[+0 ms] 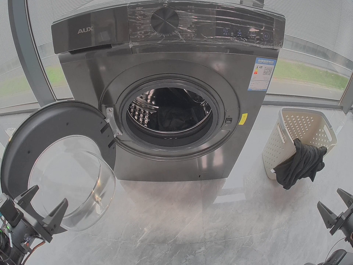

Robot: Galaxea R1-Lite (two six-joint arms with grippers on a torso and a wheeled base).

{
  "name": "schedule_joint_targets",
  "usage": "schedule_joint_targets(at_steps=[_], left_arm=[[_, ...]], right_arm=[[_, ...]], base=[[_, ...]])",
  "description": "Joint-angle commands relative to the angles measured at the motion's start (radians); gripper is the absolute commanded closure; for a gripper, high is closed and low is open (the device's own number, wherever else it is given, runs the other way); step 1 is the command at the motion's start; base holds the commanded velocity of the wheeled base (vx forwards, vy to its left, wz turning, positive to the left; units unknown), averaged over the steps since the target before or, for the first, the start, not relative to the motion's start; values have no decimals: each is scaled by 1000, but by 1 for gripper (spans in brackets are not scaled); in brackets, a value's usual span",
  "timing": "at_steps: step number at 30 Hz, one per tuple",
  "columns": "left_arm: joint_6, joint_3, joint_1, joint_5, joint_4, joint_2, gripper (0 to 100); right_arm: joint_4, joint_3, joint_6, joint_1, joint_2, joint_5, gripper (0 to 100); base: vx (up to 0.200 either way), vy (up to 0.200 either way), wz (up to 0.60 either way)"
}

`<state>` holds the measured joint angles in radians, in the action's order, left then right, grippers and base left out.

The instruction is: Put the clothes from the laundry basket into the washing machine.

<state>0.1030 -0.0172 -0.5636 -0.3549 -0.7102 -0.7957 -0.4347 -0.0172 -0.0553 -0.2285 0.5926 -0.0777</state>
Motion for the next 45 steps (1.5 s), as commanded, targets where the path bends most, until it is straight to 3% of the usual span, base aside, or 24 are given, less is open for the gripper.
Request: schedule_joint_targets(at_steps=[1,4,5,6,9,14,17,19,20,21,22,23,24,26,34,37,40,42,45], left_arm=[[-12,17,143,16,273,423,0],[-12,17,205,70,428,558,0],[-12,17,205,70,428,558,0],[-12,17,260,120,502,627,0],[-14,17,324,215,584,711,0],[-17,17,344,225,632,710,0],[-20,17,375,237,632,710,0],[-54,17,436,240,649,710,0],[-54,17,436,240,649,710,0],[-95,17,482,235,647,711,0],[-117,17,516,238,649,724,0],[-129,17,571,258,652,764,0],[-128,17,584,271,652,776,0],[-121,17,574,298,652,776,0],[-57,16,565,272,663,796,0],[-65,16,567,272,663,796,0],[-112,14,561,349,716,796,0],[-115,13,561,378,718,796,0],[-112,14,561,364,710,796,0]], right_arm=[[109,17,6,52,-237,-2,0],[175,17,9,90,-318,2,0],[175,17,9,90,-318,2,0],[246,17,11,124,-384,7,0],[353,17,11,146,-510,32,0],[393,16,17,229,-593,90,0],[424,17,52,229,-593,79,0],[433,17,66,230,-593,85,0],[433,17,66,230,-593,85,0],[430,17,60,230,-593,78,0],[430,17,57,227,-593,78,0],[430,17,55,227,-593,78,0],[430,17,57,227,-593,78,0],[430,17,58,230,-593,78,0],[429,17,54,225,-593,87,0],[429,17,57,227,-593,85,0],[429,17,55,227,-593,85,0],[429,17,57,227,-593,85,0],[429,17,55,227,-593,85,0]], base=[[0,0,0],[0,0,0],[0,0,0],[0,0,0],[0,0,0],[0,0,0],[0,0,0],[0,0,0],[0,0,0],[0,0,0],[0,0,0],[0,0,0],[0,0,0],[0,0,0],[0,0,0],[0,0,0],[0,0,0],[0,0,0],[0,0,0]])
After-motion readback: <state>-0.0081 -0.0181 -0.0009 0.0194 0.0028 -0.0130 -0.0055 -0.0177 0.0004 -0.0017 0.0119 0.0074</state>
